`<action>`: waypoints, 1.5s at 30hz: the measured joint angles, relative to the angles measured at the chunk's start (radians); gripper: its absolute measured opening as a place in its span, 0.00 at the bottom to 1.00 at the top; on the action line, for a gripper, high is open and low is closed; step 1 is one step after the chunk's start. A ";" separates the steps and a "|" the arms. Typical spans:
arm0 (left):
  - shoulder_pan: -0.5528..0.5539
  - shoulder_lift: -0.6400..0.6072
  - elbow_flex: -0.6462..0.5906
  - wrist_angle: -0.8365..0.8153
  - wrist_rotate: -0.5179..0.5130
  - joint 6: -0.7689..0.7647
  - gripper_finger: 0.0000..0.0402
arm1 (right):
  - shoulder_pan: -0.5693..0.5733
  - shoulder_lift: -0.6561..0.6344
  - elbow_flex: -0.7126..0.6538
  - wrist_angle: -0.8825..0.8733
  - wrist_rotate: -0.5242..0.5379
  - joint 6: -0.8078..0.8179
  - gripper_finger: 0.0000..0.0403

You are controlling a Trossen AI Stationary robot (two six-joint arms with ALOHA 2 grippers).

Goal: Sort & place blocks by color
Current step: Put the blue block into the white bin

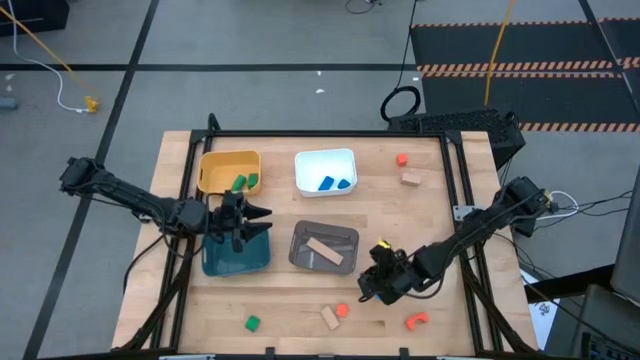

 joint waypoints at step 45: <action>-0.014 0.000 0.000 -0.010 0.000 0.027 0.58 | 0.036 0.024 -0.034 0.009 -0.230 0.003 0.68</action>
